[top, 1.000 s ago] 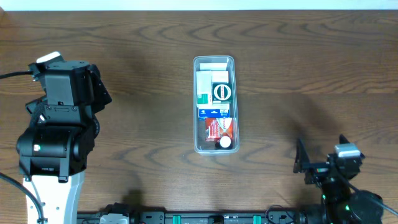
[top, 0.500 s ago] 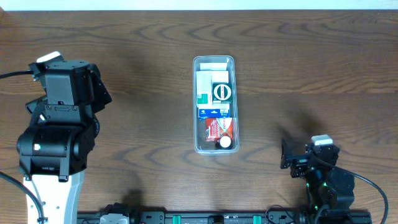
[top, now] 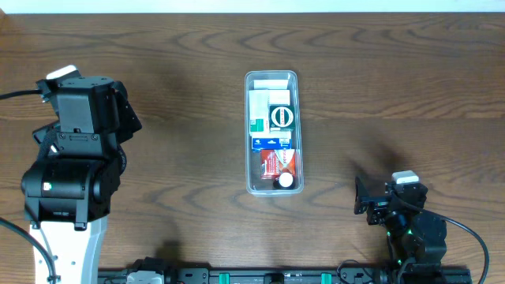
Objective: Pack container
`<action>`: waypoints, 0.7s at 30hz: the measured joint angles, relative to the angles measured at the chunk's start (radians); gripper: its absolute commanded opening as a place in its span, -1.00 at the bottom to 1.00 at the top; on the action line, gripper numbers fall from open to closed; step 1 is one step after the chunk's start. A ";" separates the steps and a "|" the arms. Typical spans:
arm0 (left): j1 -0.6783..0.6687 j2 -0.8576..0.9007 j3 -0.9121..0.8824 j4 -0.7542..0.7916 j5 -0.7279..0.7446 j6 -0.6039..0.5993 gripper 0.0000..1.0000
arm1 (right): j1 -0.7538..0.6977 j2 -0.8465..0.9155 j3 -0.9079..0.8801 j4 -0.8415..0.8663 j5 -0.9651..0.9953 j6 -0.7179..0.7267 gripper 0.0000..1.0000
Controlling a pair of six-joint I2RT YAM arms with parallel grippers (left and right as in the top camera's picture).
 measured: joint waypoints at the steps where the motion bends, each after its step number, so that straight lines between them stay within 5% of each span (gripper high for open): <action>1: 0.000 0.000 0.000 0.000 0.000 0.000 0.96 | 0.000 0.000 0.000 0.000 0.000 0.000 0.99; 15: -0.001 -0.013 -0.005 0.002 0.000 0.000 0.96 | 0.000 0.000 0.000 0.000 0.000 0.000 0.98; 21: -0.001 -0.192 -0.050 -0.041 0.002 0.003 0.96 | 0.000 0.000 0.000 0.000 0.000 0.000 0.98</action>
